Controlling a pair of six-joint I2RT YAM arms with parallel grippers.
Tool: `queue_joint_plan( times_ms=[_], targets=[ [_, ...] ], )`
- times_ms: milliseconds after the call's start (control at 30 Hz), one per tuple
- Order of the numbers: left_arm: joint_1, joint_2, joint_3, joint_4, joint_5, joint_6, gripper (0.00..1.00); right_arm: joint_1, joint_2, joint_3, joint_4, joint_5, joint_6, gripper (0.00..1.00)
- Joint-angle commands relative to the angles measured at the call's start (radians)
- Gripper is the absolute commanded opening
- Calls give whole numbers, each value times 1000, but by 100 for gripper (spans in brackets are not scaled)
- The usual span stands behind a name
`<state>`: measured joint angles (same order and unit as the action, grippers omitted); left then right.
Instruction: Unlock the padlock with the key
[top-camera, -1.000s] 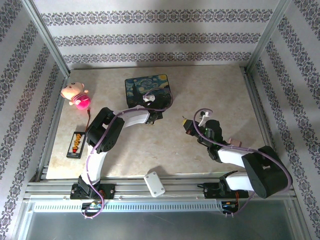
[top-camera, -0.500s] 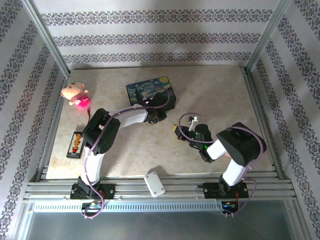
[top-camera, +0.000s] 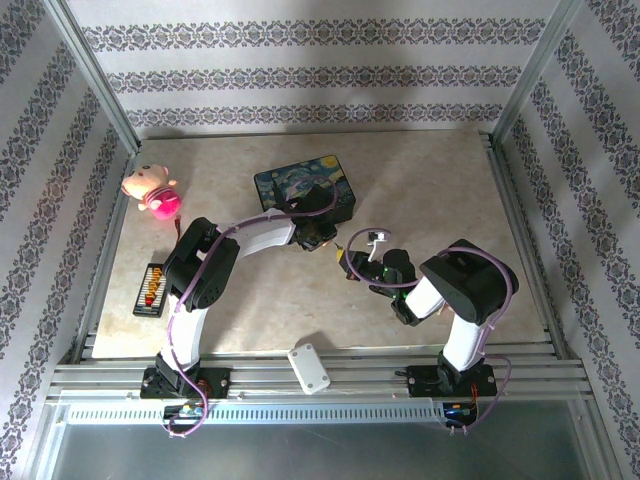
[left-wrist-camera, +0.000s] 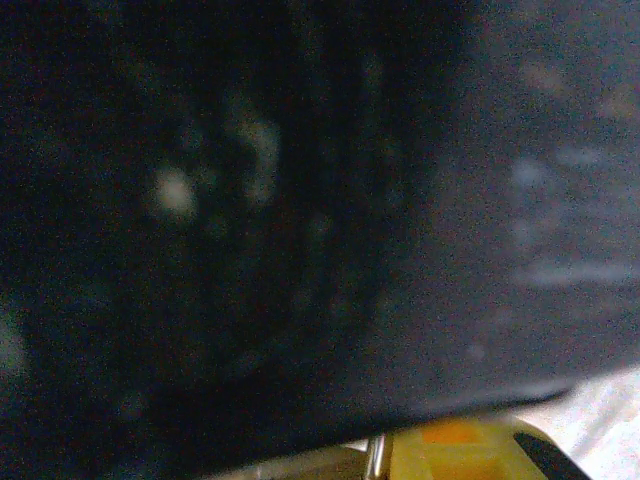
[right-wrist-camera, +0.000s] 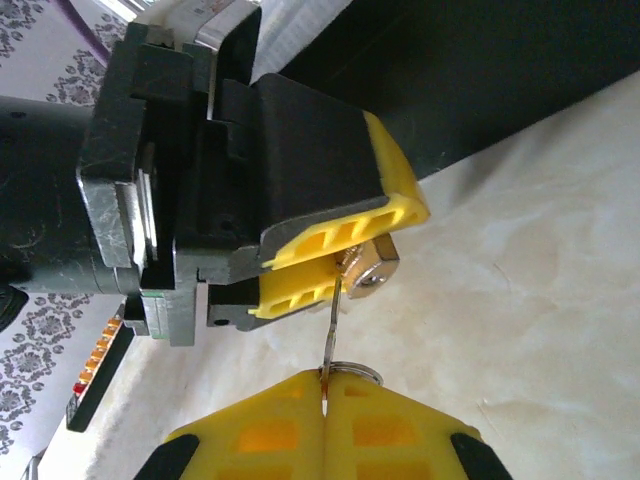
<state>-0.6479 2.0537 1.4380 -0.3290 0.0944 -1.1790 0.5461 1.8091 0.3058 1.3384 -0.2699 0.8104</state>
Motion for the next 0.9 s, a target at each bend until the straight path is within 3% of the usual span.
queue_joint_plan(
  times_ms=[0, 433, 867],
  targets=[
    [-10, -27, -11, 70, 77, -77, 12, 11, 18, 15, 48, 19, -28, 0],
    [8, -41, -60, 229, 171, -175, 12, 3, 30, 13, 48, 46, -16, 0],
    [17, -57, -80, 271, 198, -186, 11, -25, 18, 13, 48, 62, -2, 0]
  ],
)
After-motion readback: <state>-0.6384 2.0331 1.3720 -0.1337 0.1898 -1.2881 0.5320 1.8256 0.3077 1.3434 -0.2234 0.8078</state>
